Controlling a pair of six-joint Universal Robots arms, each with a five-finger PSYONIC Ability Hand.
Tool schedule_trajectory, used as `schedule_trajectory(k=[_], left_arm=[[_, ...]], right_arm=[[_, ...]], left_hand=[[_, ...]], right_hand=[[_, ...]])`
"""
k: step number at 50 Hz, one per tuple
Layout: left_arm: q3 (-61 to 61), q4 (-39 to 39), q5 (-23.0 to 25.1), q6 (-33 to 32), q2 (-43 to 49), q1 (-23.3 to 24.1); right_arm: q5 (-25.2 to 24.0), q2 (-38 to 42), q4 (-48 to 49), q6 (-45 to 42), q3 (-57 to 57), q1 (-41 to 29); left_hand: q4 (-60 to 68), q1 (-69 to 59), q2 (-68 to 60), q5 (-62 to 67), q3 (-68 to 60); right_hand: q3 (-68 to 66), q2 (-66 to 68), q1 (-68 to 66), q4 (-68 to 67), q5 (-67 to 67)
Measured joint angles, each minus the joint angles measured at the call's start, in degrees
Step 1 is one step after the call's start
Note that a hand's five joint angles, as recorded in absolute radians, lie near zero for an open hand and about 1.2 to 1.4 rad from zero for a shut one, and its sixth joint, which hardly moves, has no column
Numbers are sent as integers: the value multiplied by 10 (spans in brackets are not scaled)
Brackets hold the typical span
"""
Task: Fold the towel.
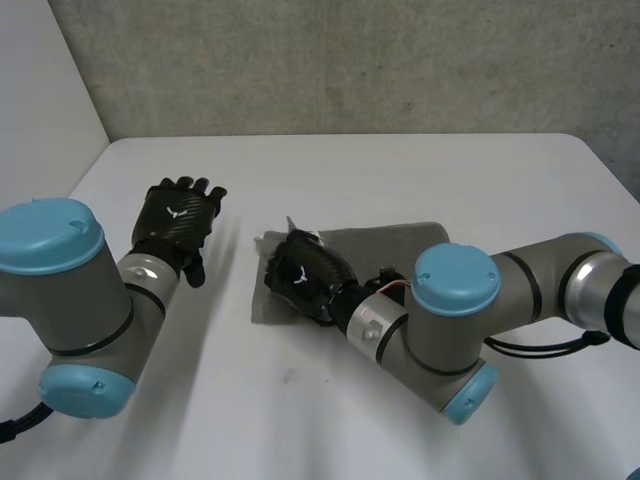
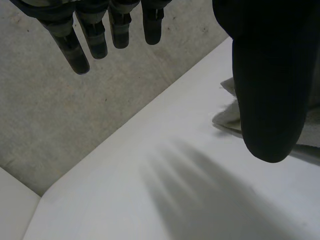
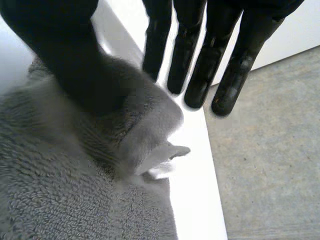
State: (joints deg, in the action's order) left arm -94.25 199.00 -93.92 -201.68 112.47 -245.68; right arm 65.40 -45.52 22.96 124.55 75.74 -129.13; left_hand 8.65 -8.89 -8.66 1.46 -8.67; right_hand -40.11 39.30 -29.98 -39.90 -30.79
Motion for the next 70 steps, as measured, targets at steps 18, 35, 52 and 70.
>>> schedule_trajectory(k=[18, 35, 52, 70], left_arm=[[56, 52, 0, 25, 36, 66], [141, 38, -2, 21, 192, 102], [32, 16, -7, 25, 41, 80], [-28, 20, -4, 31, -44, 29]], right_arm=[[93, -175, -91, 301, 112, 141], [86, -109, -111, 269, 170, 261], [96, -165, -123, 258, 41, 180], [83, -43, -156, 157, -53, -28]], left_hand=[[1, 0, -2, 0, -2], [6, 0, -6, 0, -6], [6, 0, -6, -1, -6], [6, 0, -6, -1, -6]], right_hand=[[280, -268, 183, 266, 275], [-253, 260, -168, -255, -209], [-276, 272, -200, -282, -247], [241, -236, 169, 239, 236]])
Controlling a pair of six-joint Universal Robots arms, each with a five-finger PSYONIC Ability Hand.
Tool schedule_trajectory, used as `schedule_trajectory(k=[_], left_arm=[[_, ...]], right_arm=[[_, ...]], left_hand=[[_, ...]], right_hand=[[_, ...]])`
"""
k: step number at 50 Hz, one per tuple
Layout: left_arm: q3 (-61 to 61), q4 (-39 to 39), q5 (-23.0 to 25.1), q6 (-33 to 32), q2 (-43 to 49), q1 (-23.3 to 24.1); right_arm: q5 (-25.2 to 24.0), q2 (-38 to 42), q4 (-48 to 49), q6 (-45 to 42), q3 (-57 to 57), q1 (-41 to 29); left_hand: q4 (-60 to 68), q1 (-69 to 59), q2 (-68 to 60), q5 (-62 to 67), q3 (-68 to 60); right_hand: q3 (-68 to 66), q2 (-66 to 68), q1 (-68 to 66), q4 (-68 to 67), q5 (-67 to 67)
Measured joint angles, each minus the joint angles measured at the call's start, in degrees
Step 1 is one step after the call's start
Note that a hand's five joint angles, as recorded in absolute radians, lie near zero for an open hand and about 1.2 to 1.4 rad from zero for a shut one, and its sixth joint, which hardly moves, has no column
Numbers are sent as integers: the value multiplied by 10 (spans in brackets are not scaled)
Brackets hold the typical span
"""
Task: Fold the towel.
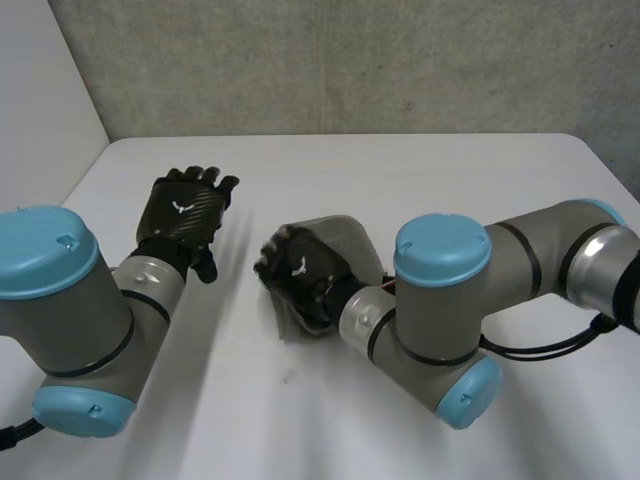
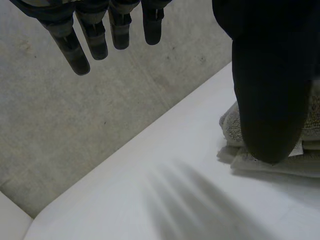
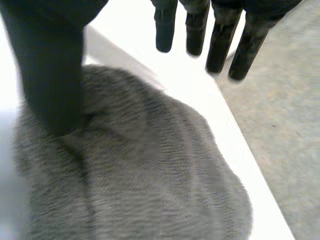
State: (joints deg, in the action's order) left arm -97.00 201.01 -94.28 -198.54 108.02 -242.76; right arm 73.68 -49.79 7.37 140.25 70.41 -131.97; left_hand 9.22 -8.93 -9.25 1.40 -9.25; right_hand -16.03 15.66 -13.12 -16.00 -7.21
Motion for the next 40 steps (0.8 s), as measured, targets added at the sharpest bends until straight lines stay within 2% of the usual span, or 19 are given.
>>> schedule_trajectory(k=[2, 8, 13, 24, 32, 40], left_arm=[[5, 0, 0, 2, 2, 2], [59, 1, 2, 36, 25, 23], [111, -3, 3, 80, 55, 46], [212, -44, 4, 168, 166, 84], [248, -94, 31, 222, 241, 82], [242, -115, 43, 232, 268, 76]], right_arm=[[8, -12, 2, 27, -1, 7], [34, -66, 0, 228, -4, 81], [28, -72, -22, 302, -5, 121], [0, -3, -59, 316, -39, 152], [-2, 56, -64, 312, -74, 152], [-2, 100, -71, 311, -99, 152]], left_hand=[[0, 0, 0, 0, 0], [6, -8, -5, 0, -6], [8, -11, -8, 0, -8], [11, -15, -12, 0, -12], [11, -14, -11, 0, -11], [11, -14, -11, 0, -11]], right_hand=[[35, -28, 13, 26, 34], [39, -31, 14, 28, 40], [39, -31, 14, 28, 40], [39, -31, 14, 28, 40], [39, -31, 14, 28, 40], [39, -31, 14, 28, 43]])
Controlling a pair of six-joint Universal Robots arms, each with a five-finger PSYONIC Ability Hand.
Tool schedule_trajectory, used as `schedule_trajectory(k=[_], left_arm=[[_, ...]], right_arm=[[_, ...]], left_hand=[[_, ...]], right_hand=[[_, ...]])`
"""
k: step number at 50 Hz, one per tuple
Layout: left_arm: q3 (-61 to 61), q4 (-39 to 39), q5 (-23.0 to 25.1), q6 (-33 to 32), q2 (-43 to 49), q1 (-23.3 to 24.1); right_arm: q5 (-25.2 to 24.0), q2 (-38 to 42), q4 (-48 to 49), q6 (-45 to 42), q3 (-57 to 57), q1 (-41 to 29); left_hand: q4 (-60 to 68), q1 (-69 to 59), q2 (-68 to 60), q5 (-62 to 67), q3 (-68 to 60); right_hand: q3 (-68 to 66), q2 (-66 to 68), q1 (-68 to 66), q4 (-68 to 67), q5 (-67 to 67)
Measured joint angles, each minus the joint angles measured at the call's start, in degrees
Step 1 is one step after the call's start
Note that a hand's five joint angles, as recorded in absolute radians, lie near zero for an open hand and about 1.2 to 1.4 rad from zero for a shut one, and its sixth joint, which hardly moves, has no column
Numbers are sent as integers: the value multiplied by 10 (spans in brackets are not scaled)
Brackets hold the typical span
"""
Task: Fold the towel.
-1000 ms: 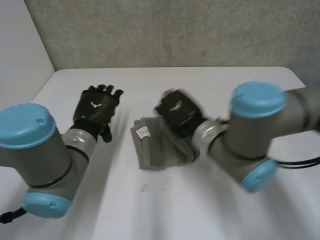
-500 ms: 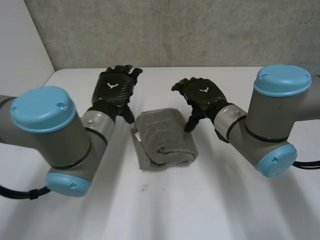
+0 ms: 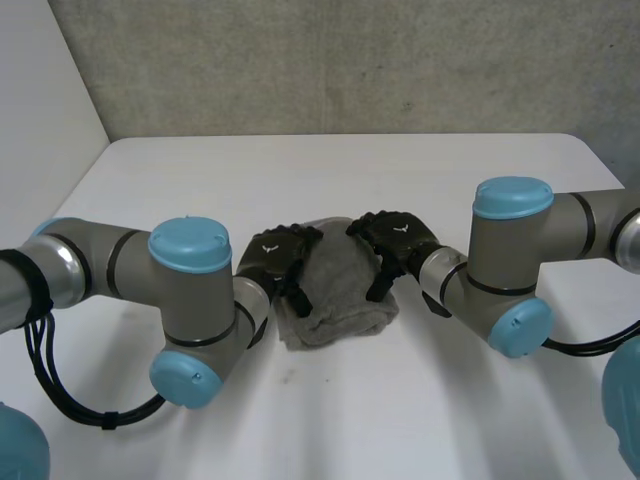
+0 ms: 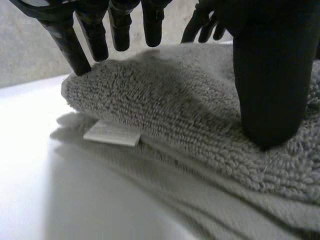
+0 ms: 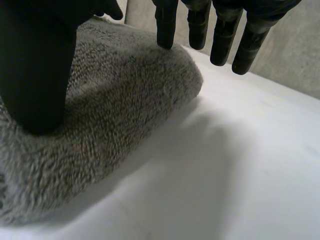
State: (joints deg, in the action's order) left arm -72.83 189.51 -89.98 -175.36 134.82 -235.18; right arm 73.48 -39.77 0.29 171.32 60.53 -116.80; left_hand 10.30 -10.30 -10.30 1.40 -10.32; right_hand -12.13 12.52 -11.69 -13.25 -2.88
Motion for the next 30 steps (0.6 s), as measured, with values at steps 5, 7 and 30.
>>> schedule_trajectory(k=[5, 7, 30], left_arm=[[-3, -14, -1, -3, -2, -3], [-2, -28, -1, -4, -12, -4], [-16, -91, -4, -16, -313, -85]], right_arm=[[0, -1, -7, 0, -7, 0], [1, -17, -9, 1, -8, 1], [99, -309, -6, 59, 91, 88]], left_hand=[[1, -1, -1, 0, -1], [1, -1, -1, 0, -1], [-1, 1, 0, -1, 0]], right_hand=[[0, 0, 0, 0, 2], [0, 0, 0, 0, 2], [0, 0, 0, 0, 2]])
